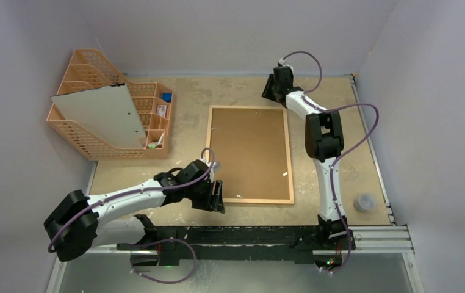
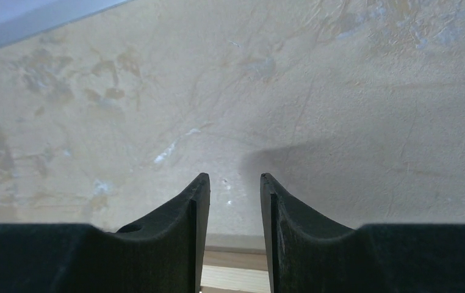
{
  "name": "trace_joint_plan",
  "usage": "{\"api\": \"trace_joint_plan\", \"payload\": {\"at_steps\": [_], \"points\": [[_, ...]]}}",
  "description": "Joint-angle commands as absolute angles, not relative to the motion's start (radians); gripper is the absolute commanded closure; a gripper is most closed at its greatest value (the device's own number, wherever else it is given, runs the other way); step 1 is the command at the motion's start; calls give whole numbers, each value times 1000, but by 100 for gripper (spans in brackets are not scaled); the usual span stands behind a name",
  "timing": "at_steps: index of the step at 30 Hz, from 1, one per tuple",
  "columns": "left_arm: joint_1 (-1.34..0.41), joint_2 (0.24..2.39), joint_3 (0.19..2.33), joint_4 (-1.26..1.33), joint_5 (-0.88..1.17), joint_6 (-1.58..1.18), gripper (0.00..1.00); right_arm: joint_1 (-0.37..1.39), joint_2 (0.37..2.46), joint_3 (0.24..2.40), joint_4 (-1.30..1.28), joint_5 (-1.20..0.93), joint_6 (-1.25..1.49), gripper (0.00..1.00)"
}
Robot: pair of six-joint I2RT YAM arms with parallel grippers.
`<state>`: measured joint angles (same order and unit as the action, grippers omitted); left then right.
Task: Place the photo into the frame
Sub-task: Install the photo frame at the center of the board, then adjust the photo frame at the center of the board.
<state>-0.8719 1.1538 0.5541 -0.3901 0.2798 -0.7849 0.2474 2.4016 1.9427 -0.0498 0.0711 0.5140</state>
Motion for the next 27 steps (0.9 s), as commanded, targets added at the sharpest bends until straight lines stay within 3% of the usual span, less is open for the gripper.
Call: {"api": "trace_joint_plan", "payload": {"at_steps": [1, 4, 8, 12, 21, 27], "points": [[-917, 1159, 519, -302, 219, -912, 43, 246, 2402, 2004, -87, 90, 361, 61], [-923, 1169, 516, -309, 155, -946, 45, 243, 2409, 1995, -103, 105, 311, 61], [-925, 1168, 519, -328, 17, -995, 59, 235, 2414, 1988, -138, 96, 253, 62], [-925, 1197, 527, -364, -106, -1006, 65, 218, 2414, 1968, -188, 48, 232, 63], [-914, 1246, 549, -362, -248, -1007, 63, 203, 2349, 1839, -264, 15, 230, 65], [-787, 1258, 552, -275, -201, -937, 62, 176, 2236, 1688, -280, 54, 279, 66]]}}
